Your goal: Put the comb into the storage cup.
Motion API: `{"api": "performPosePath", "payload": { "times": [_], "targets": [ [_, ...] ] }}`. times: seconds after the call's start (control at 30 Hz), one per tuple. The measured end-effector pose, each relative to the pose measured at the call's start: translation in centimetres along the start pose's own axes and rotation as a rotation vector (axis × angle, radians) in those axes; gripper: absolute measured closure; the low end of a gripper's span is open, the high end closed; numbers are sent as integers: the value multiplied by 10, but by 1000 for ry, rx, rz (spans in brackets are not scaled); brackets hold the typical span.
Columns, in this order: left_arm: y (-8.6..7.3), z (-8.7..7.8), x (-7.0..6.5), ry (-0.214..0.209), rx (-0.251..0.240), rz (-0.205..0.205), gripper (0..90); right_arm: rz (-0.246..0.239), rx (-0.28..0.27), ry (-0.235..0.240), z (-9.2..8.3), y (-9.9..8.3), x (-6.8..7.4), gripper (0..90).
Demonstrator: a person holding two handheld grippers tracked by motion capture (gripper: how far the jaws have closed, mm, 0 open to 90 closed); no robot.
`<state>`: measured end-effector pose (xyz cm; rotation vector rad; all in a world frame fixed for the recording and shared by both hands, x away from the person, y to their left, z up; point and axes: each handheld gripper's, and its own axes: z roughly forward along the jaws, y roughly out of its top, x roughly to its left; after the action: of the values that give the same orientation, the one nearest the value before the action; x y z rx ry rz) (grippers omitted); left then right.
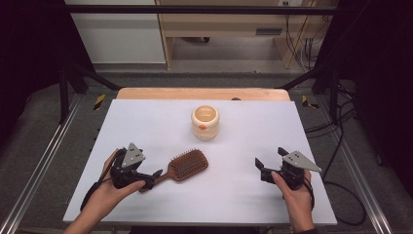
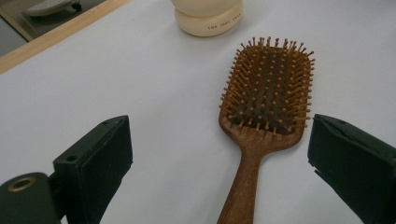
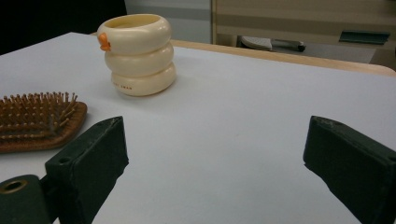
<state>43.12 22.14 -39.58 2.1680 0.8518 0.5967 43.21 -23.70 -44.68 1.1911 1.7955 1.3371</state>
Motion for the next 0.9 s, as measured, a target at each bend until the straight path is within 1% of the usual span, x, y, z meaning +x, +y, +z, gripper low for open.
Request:
{"api": "performPosePath", "payload": {
  "times": [0.23, 0.33, 0.43, 0.5, 0.53, 0.67, 0.77, 0.9],
  "targets": [
    [1, 12, -1, -30, 57, 15, 70, 0, 11, 2, 1, -1, 0, 63],
    [0, 18, -1, -56, 90, 13, 74, 2, 13, 4, 1, -2, 0, 63],
    [0, 22, -1, -69, 99, 16, 80, 3, 16, 5, 1, -2, 0, 63],
    [0, 24, -2, -80, 107, 34, 79, 6, 20, 3, 2, -3, 0, 63],
    [0, 24, -3, -79, 108, 44, 78, 8, 22, 6, 2, -3, -1, 63],
    [1, 26, -6, -90, 117, 47, 78, 7, 23, 4, 2, -3, -1, 59],
    [1, 28, -7, -105, 142, 49, 82, 4, 24, 3, 2, -3, 0, 58],
    [-1, 31, -10, -114, 194, 63, 81, 5, 25, 7, 2, -3, 0, 58]
  ]
}}
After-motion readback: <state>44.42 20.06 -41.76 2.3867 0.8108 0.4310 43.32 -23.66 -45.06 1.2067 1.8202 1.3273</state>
